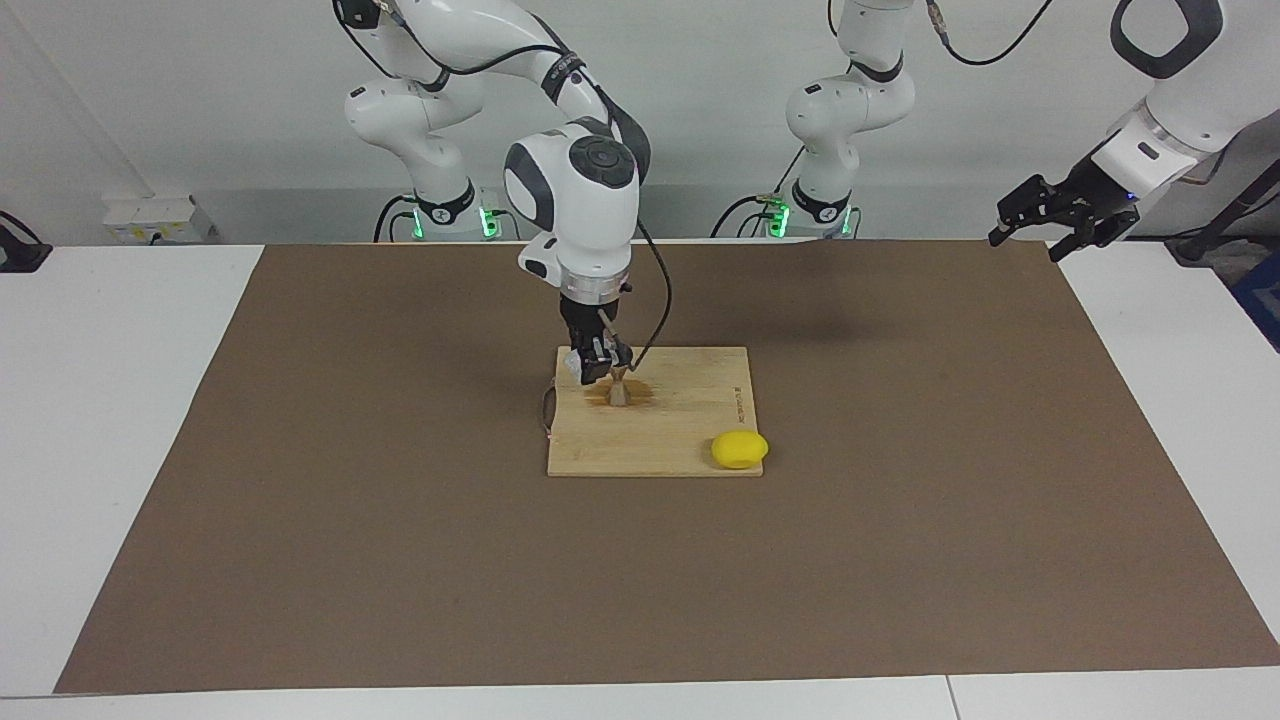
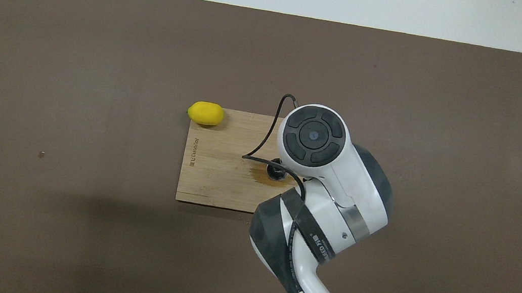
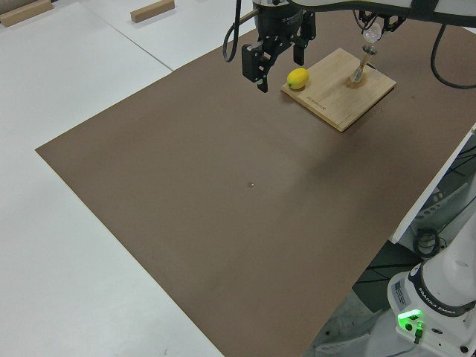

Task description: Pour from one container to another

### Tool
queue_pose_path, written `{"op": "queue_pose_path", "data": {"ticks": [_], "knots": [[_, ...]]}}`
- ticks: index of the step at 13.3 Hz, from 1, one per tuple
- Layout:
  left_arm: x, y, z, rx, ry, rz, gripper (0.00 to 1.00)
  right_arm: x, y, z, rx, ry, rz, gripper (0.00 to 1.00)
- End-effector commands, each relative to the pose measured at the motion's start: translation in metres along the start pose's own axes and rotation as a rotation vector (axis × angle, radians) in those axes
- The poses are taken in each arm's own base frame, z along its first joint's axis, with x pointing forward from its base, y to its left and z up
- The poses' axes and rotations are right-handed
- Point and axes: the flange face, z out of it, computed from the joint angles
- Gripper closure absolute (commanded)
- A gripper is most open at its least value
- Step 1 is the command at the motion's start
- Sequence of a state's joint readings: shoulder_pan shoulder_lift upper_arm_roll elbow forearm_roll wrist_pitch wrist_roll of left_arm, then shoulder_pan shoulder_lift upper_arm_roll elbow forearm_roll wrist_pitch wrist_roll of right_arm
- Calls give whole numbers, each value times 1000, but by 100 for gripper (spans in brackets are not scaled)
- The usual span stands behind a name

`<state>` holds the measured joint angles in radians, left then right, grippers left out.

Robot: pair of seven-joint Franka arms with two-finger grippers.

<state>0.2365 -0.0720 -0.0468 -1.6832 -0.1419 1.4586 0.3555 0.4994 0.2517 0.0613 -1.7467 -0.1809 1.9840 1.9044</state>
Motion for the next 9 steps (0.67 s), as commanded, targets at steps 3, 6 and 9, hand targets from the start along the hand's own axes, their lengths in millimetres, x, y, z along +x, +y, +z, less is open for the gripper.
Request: {"op": "queue_pose_path", "data": {"ticks": [3,6,9], "knots": [[3,27,-22,94,47,-65,0,-4,13,-4,28,32,-4,94],[19,65,-19,143,76,-124,0,-6,17,-3,31,49,-19,94],[26,75,-18,153,100,-94,0,-9,18,-4,34,54,-26,95]]}}
